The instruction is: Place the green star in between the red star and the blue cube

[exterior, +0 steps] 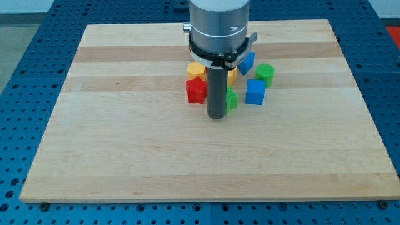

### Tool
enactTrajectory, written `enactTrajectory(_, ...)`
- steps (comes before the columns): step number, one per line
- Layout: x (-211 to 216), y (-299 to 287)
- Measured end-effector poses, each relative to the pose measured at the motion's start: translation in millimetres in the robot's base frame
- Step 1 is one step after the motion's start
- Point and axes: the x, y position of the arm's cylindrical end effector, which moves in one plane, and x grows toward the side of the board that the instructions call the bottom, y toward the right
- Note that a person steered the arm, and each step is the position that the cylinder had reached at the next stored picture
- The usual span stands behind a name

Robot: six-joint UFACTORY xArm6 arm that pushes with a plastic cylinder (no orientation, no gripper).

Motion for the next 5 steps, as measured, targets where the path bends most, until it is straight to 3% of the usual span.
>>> enactTrajectory(5,-9.0,3.6)
